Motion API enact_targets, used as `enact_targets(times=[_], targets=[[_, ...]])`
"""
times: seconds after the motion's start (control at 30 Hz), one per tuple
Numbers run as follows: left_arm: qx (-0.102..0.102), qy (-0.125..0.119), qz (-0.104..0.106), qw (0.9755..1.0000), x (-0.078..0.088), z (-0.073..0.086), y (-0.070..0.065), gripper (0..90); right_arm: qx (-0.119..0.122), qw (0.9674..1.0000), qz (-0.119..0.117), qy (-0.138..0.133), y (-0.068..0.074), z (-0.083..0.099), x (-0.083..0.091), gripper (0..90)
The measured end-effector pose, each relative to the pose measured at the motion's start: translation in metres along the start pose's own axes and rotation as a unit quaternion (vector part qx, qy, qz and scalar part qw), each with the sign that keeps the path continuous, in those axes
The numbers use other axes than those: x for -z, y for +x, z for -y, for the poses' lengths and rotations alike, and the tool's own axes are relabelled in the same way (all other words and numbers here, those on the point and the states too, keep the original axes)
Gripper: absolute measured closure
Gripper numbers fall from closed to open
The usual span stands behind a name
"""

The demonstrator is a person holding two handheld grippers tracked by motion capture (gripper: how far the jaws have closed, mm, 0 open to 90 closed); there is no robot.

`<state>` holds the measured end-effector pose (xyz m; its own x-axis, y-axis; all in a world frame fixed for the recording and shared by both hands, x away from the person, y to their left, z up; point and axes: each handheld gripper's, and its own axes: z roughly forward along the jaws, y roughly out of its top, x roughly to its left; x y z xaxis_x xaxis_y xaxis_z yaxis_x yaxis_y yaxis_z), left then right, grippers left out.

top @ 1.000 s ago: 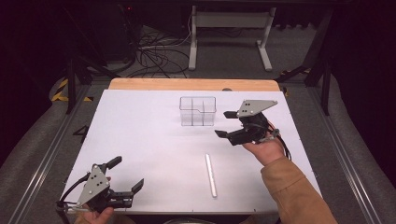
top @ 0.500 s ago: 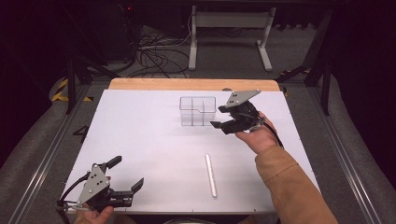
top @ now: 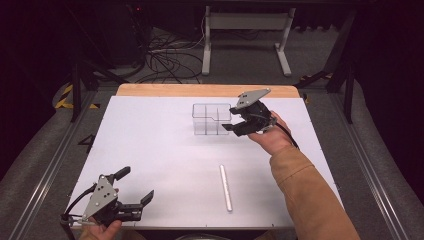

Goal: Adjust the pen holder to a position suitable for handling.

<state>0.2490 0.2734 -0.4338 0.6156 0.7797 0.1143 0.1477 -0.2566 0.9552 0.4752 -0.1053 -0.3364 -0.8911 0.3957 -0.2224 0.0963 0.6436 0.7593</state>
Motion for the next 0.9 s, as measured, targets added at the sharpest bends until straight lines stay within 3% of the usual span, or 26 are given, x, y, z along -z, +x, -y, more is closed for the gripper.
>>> enact_targets(times=[0.33,0.53,0.7,0.9], targets=[[0.002,0.004,0.004,1.0000,-0.002,0.001,0.000,3.7,0.002,0.9998,-0.020,-0.003,-0.015,0.001,-0.017,42.3],[0.004,0.006,0.006,1.0000,-0.003,0.002,0.001,3.7,0.002,0.9993,-0.025,0.029,-0.028,0.002,-0.039,45.0],[0.003,0.007,0.005,1.0000,-0.003,0.002,0.002,3.7,0.011,0.9987,-0.029,0.041,-0.030,0.001,-0.053,47.6],[0.006,0.008,0.007,0.9999,-0.003,0.002,0.003,3.8,0.004,0.9980,-0.036,0.053,-0.031,0.000,-0.070,53.0]])
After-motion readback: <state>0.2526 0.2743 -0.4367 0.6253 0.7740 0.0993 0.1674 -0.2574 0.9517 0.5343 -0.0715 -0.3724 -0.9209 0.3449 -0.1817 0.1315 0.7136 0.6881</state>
